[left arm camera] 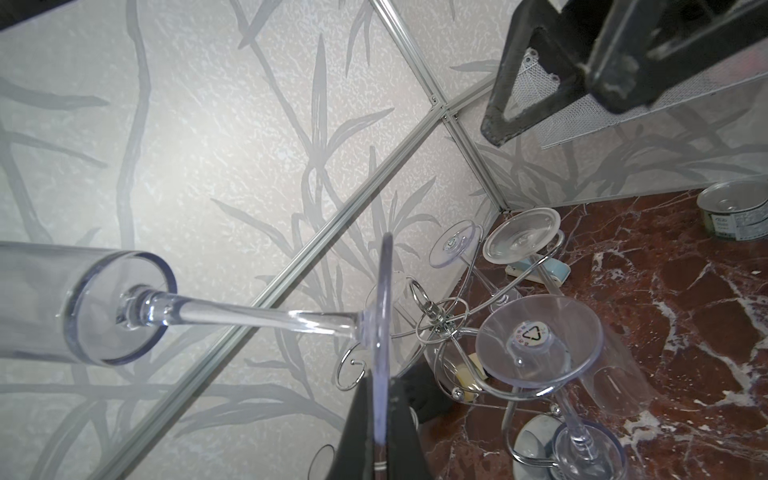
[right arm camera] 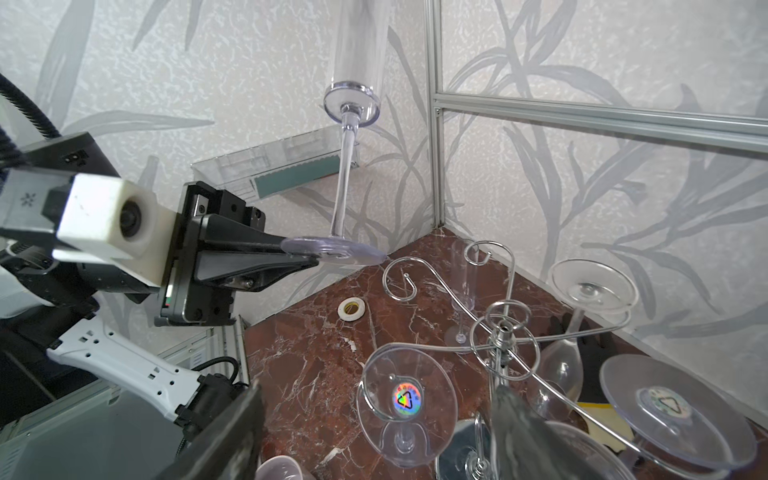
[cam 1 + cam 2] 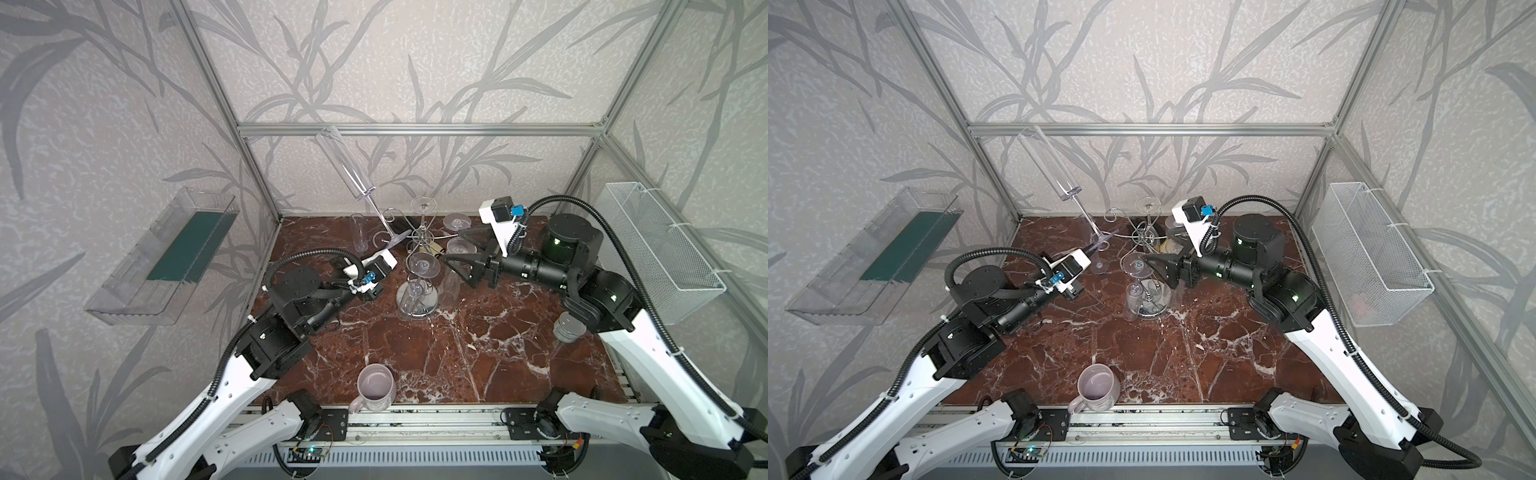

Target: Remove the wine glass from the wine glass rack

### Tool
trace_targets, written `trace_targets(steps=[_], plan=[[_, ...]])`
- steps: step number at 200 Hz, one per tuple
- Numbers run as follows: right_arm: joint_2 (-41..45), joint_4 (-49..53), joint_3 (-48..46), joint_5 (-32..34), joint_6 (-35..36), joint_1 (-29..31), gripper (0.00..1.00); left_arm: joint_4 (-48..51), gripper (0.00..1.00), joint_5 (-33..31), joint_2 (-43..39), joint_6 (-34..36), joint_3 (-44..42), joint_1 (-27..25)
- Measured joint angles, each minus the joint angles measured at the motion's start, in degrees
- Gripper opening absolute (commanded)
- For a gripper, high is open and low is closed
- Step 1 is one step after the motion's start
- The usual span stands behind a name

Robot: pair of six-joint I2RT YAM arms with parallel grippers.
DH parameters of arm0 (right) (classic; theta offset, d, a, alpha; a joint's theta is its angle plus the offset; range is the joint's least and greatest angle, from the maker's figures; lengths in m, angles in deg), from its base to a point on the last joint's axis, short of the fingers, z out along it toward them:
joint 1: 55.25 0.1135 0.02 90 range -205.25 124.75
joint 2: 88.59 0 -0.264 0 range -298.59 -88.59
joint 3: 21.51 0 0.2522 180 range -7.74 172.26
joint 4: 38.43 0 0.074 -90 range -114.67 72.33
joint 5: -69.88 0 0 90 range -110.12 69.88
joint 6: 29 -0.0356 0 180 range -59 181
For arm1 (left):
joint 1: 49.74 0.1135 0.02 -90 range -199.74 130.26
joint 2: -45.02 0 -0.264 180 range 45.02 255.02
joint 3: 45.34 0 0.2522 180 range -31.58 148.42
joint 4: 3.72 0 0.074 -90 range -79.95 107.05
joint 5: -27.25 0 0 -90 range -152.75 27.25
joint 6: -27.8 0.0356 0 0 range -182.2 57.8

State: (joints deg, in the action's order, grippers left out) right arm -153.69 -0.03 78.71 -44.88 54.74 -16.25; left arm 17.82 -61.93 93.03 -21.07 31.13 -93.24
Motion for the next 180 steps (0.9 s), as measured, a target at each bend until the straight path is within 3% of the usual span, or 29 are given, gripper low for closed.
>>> trace_targets(steps=[87, 180], plan=[[-4.87, -2.49, 5.75, -6.05, -2.32, 0.02, 0.83, -4.2, 0.0, -7.08, 4.81, 23.34, -1.09, -10.91], [-7.13, -3.37, 5.73, -7.3, -2.97, 0.04, 0.77, -7.02, 0.0, -11.06, 8.74, 33.03, -1.11, -16.7]])
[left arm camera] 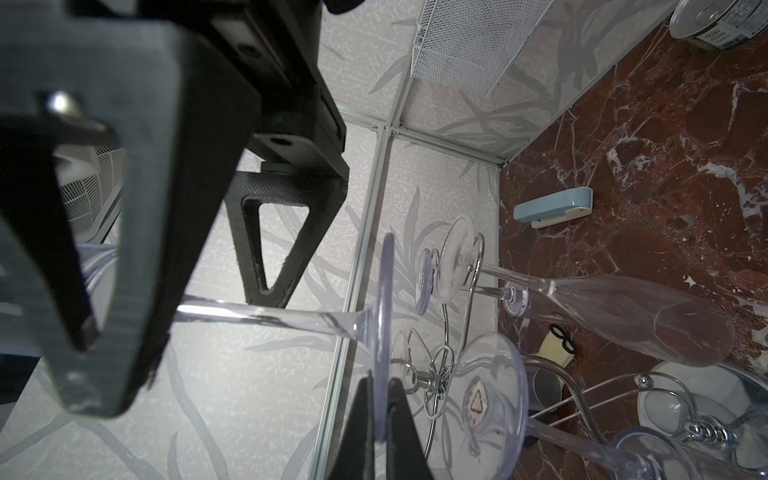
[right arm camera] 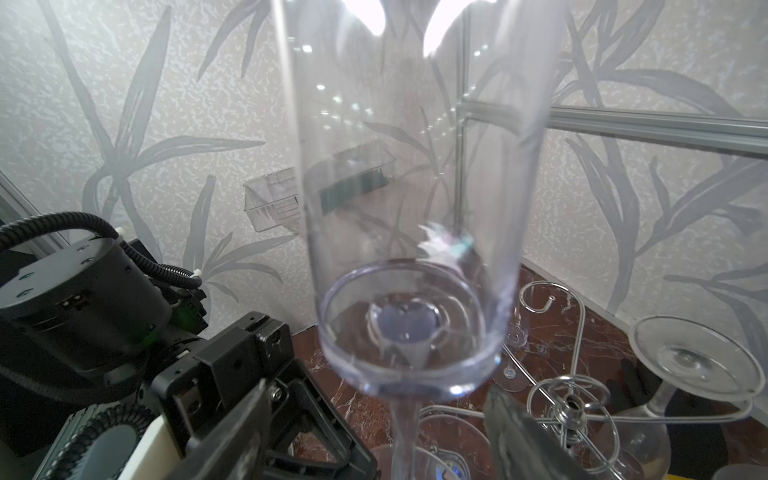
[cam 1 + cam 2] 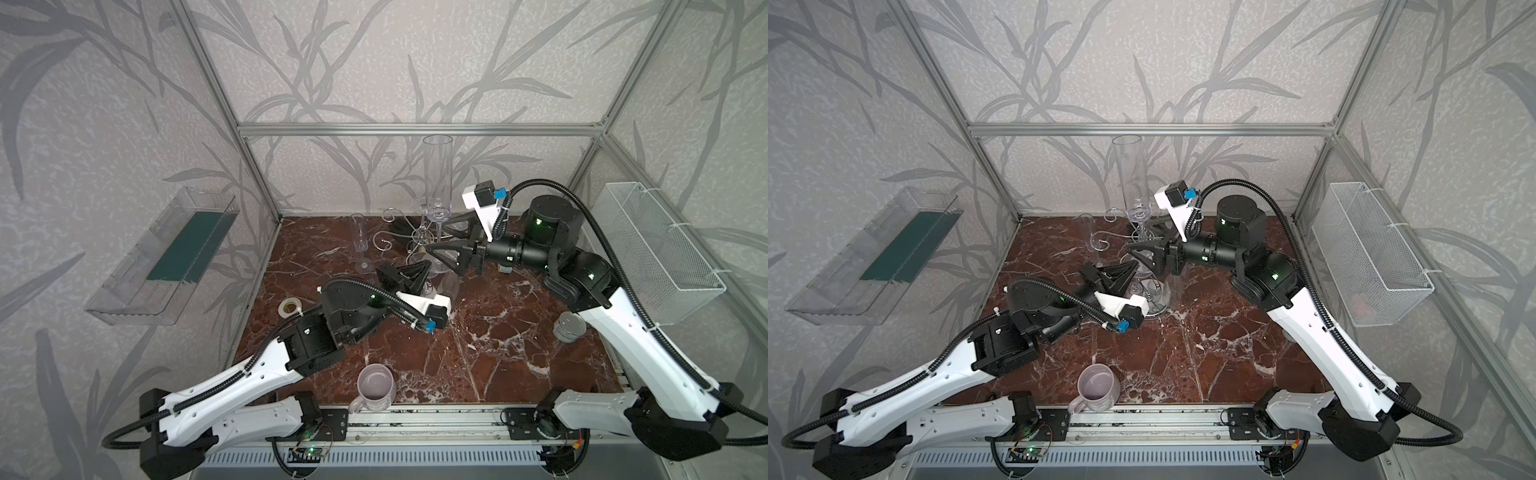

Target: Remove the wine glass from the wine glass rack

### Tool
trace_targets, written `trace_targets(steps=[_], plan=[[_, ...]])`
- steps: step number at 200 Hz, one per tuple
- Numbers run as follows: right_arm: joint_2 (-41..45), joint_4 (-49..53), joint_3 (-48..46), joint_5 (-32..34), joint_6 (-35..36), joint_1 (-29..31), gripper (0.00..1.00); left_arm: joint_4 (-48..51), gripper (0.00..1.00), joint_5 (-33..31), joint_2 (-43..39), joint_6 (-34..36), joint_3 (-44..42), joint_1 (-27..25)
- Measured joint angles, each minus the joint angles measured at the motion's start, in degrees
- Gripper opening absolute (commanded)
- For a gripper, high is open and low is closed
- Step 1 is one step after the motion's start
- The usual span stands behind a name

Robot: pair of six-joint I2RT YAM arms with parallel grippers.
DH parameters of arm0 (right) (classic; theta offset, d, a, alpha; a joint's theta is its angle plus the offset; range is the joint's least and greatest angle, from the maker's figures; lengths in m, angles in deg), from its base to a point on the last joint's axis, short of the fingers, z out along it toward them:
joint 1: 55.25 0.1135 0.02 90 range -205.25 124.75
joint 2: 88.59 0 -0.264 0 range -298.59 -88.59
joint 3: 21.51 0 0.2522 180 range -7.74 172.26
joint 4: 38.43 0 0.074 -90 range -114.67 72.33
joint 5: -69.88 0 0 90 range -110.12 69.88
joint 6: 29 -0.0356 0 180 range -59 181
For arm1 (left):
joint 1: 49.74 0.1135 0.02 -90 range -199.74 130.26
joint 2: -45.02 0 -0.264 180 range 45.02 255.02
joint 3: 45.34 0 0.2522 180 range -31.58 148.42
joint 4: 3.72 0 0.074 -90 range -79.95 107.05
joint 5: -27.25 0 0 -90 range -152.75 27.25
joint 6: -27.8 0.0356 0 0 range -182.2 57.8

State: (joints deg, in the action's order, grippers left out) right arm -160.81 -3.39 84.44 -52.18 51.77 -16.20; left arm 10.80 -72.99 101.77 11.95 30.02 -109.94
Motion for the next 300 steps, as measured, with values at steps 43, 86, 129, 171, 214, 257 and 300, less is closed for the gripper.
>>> trace_targets(steps=[43, 86, 129, 171, 214, 257, 300], plan=[[0.02, -0.94, -0.44, -0.04, -0.24, 0.0, 0.71, -0.79, 0.0, -0.92, 0.81, 1.33, 0.0, -1.2], [0.02, -1.64, -1.11, -0.5, -0.37, 0.02, 0.58, -1.44, 0.0, -1.75, 0.85, 1.79, 0.0, -1.68], [0.15, -2.21, -3.02, -0.5, -0.44, 0.02, 0.29, -2.05, 0.0, -2.05, 0.87, 1.79, 0.0, -2.03], [0.17, -2.45, -3.56, 0.02, 0.63, -0.15, 0.0, -2.62, 0.0, -2.73, 0.9, 1.55, 0.0, -2.32], [0.17, -2.97, -3.67, -0.04, 0.92, -0.04, 0.0, -5.97, 0.6, -3.08, 0.85, 1.75, -1.07, -2.32], [0.35, -2.75, -3.72, 1.25, 2.1, 0.02, 0.0, -8.68, 0.78, -3.21, -0.11, -1.29, -2.34, -2.32], [2.62, -0.94, -3.72, 7.43, 7.8, 0.02, 0.0, -2.67, 0.79, -1.57, -1.57, -23.71, 4.2, -2.08]])
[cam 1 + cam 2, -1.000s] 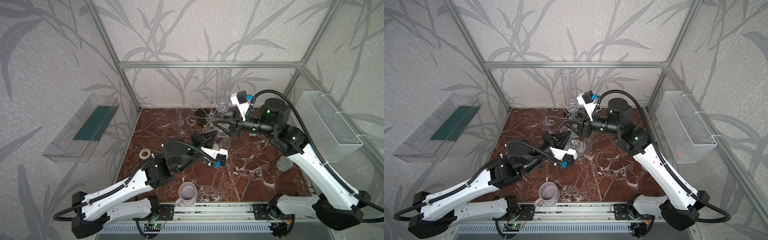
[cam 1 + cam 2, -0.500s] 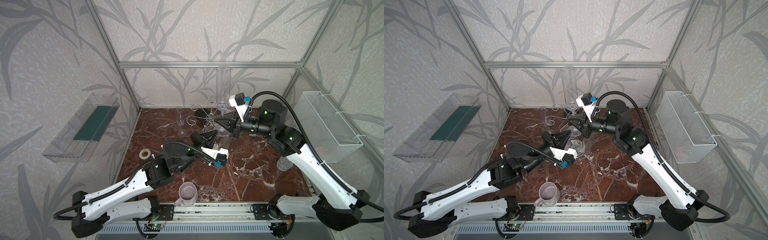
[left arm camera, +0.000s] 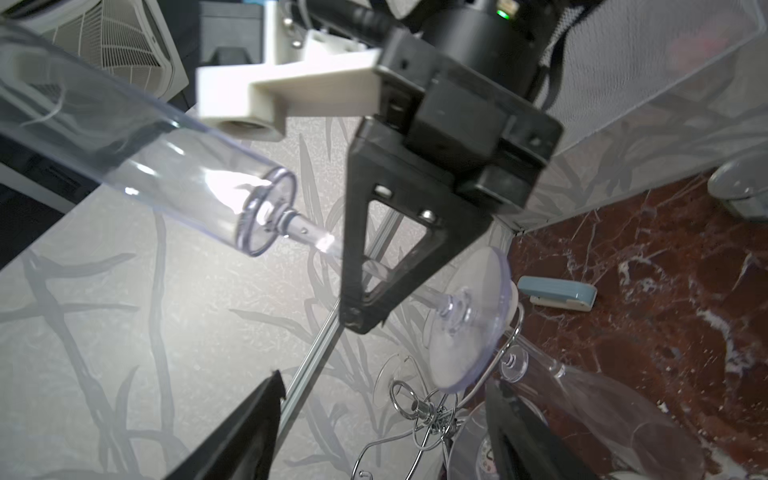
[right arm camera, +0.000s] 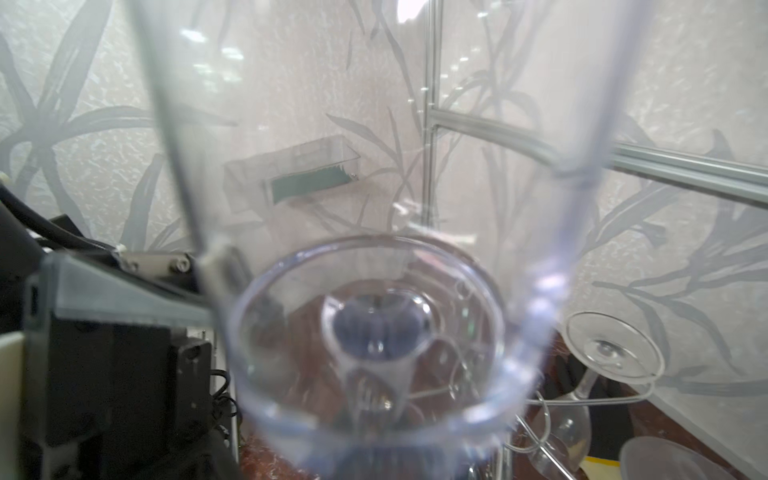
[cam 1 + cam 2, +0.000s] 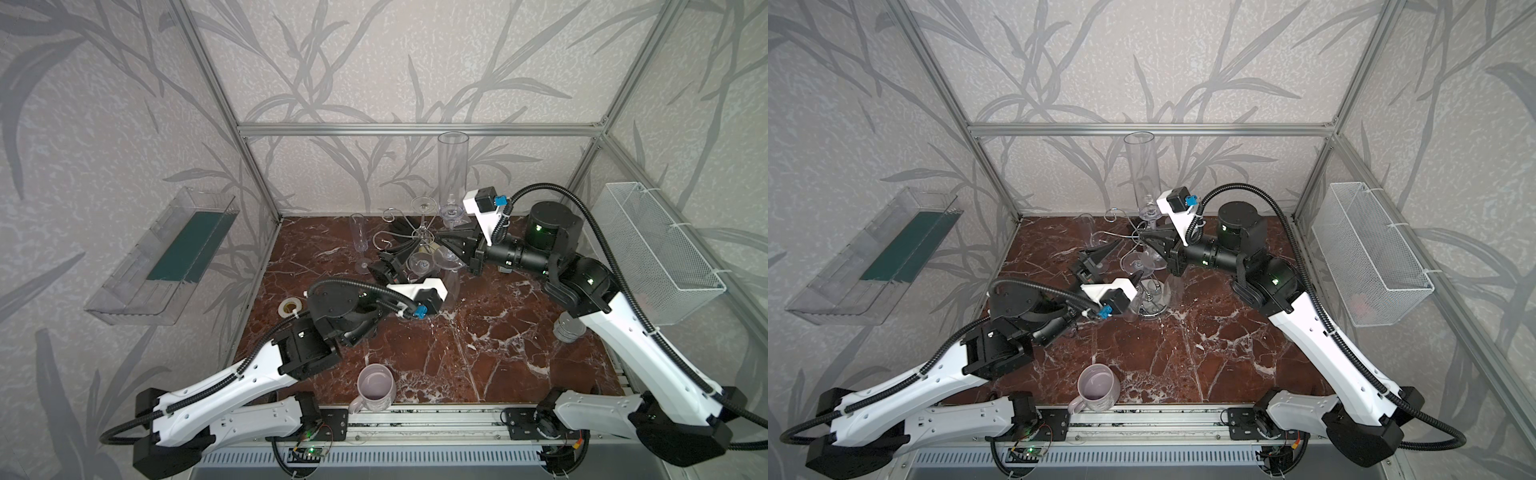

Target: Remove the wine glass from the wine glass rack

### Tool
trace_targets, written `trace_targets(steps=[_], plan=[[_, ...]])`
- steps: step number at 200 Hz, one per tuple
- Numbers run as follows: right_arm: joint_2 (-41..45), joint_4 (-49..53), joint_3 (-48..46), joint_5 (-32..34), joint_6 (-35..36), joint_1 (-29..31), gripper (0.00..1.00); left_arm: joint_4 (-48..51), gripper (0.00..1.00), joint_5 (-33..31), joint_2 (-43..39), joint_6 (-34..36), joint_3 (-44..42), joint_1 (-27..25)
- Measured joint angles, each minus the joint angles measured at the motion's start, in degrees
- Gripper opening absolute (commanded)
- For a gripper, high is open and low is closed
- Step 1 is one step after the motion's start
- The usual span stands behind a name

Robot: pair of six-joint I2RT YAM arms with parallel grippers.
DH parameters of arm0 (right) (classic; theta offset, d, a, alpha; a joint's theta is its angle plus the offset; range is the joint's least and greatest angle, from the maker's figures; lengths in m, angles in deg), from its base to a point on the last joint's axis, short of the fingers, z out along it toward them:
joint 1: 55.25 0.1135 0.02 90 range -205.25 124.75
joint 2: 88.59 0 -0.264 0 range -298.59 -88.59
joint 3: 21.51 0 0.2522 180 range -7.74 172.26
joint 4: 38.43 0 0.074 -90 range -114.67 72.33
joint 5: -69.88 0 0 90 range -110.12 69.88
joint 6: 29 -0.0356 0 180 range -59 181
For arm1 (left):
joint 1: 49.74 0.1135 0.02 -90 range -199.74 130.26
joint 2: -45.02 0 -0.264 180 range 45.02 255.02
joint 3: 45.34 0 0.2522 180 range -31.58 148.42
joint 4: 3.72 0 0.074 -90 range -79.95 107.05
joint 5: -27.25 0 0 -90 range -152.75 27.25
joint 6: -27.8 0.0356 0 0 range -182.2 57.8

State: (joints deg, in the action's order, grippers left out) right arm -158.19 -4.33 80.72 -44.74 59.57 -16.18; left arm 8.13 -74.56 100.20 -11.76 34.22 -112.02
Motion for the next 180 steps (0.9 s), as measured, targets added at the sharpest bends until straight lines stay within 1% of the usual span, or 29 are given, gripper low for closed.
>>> trace_targets(steps=[24, 46, 58, 75, 88, 102, 127, 180], plan=[[2.4, 1.01, 0.0, 3.43, 3.41, 0.0, 0.0, 4.68, 0.81, 3.78, -0.11, -13.27, 7.76, 0.57], [4.59, 1.42, -0.09, 4.07, 5.22, 0.0, 0.0, 4.9, 0.82, 7.82, -0.48, -24.28, 10.97, 2.51], [5.66, 2.01, -0.35, 3.89, 5.92, 0.0, 0.0, 5.14, 0.82, 11.54, -0.26, -30.32, 12.13, 5.22], [6.73, 3.17, -1.14, 3.1, 6.51, 0.0, 0.0, 4.87, 0.82, 17.7, 0.96, -39.32, 13.99, 10.86], [7.45, 4.37, -2.19, 2.47, 6.88, 0.0, 0.0, 4.26, 0.82, 21.59, 2.08, -44.7, 14.47, 14.03], [8.04, 5.75, -3.58, 1.4, 7.06, 0.0, 0.0, 3.91, 0.82, 25.05, 3.63, -48.96, 14.88, 15.47], [8.63, 7.87, -5.55, -0.35, 6.8, 0.0, 0.0, 4.04, 0.81, 30.8, 7.34, -54.16, 15.52, 15.93], [10.75, 8.74, -9.81, -2.56, 5.44, 0.0, 0.0, 3.61, 0.81, 37.62, 10.1, -59.76, 16.22, 16.5]])
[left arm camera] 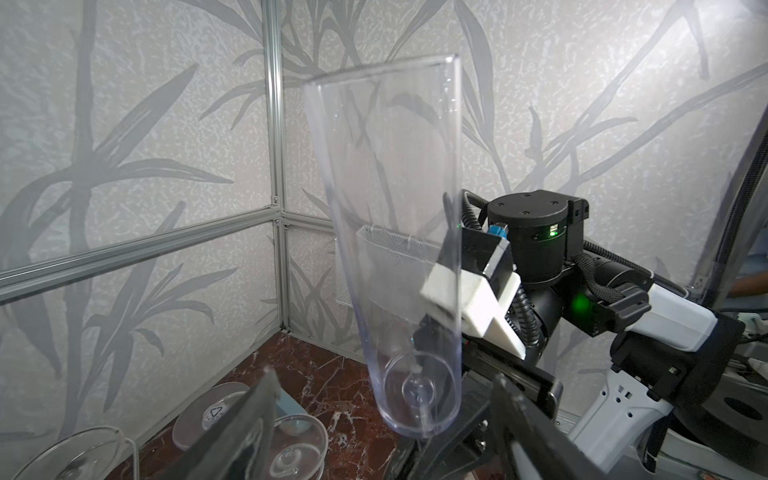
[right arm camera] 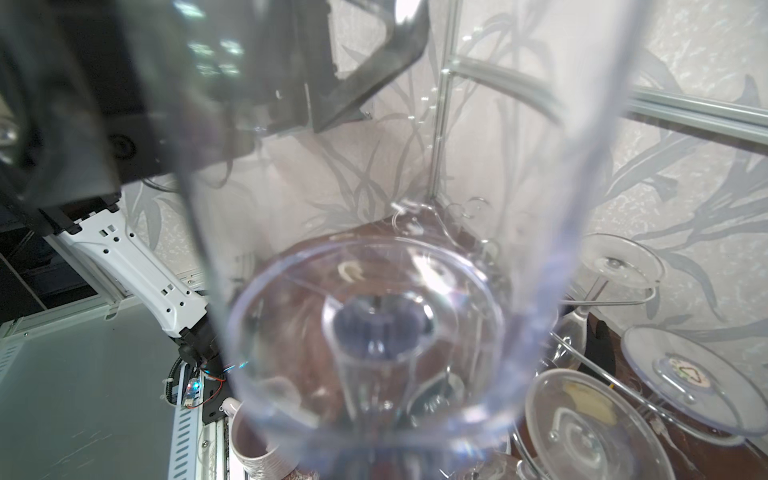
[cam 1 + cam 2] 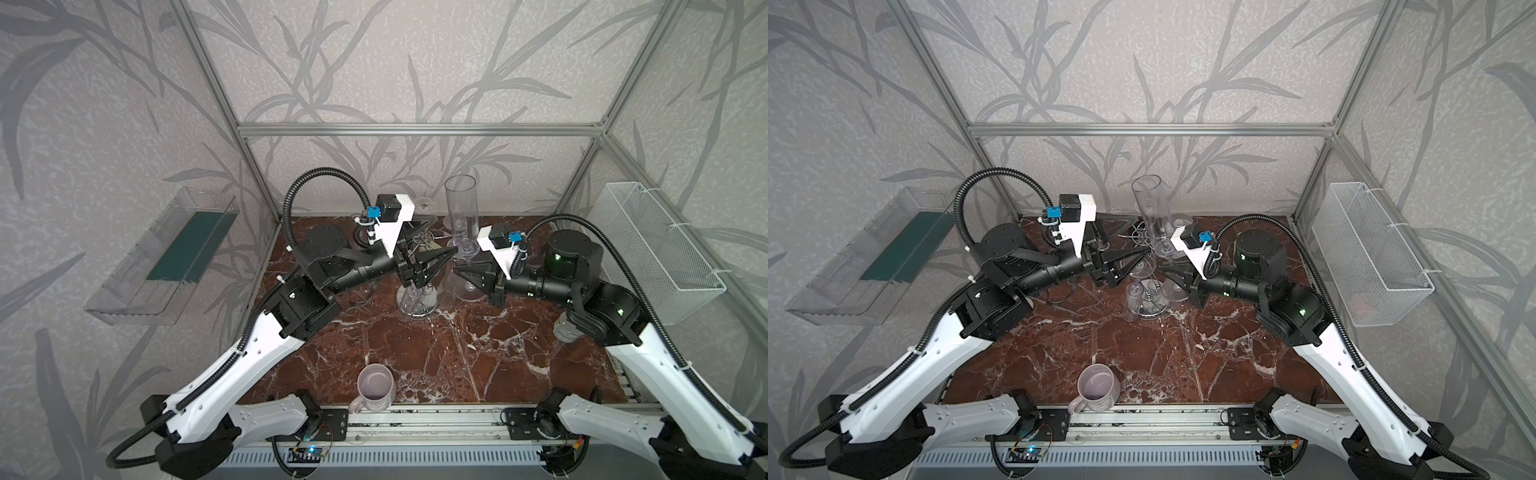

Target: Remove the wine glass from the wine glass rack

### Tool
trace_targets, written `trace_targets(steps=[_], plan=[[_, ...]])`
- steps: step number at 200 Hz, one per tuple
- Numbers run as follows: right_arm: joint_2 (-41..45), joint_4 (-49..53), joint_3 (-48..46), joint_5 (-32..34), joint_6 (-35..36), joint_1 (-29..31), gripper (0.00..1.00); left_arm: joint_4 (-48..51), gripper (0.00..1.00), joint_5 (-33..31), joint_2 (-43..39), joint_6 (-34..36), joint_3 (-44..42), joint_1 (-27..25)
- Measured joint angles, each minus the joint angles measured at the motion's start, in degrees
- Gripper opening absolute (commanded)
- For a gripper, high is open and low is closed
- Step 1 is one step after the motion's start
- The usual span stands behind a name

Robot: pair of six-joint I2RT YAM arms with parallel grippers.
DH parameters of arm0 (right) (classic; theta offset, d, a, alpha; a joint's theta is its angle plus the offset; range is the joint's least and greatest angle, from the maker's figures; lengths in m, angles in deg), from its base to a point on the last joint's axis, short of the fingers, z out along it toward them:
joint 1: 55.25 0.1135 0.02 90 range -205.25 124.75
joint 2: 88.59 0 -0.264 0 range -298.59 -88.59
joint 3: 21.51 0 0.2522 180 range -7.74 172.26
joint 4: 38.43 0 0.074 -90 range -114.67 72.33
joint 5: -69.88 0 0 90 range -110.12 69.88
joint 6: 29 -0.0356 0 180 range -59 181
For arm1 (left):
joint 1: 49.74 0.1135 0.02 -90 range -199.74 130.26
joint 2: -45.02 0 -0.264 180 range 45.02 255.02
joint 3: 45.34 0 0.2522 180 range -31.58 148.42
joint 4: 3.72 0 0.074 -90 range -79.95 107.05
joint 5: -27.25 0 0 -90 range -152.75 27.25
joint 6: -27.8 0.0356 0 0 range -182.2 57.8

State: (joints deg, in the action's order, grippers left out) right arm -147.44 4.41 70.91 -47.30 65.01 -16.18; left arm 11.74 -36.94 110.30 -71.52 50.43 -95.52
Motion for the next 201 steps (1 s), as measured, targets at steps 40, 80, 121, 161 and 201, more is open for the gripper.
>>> trace_targets(steps=[40, 80, 121, 161, 201], plan=[[0.94, -0.02, -1.88, -0.55, -0.87, 0.07, 0.0, -3.93, 0.79, 3.13, 0.68, -4.57, 0.28, 0.17], [0.94, -0.04, -2.58, -1.2, -1.05, 1.03, 0.0, -6.08, 0.79, 4.31, 2.45, -7.32, 0.28, 0.17], [0.94, -0.04, -3.63, -1.38, -1.05, 2.54, 0.0, -7.78, 0.76, 4.35, 4.59, -9.38, 0.28, 0.17], [1.05, -0.07, -5.14, -1.38, -1.18, 3.28, 0.0, -9.79, 0.64, 5.16, 6.01, -11.32, 0.44, 0.17], [1.22, -0.02, -6.21, -1.31, -1.57, 3.63, 0.0, -12.41, 0.49, 5.92, 6.93, -13.25, 0.44, 0.17]])
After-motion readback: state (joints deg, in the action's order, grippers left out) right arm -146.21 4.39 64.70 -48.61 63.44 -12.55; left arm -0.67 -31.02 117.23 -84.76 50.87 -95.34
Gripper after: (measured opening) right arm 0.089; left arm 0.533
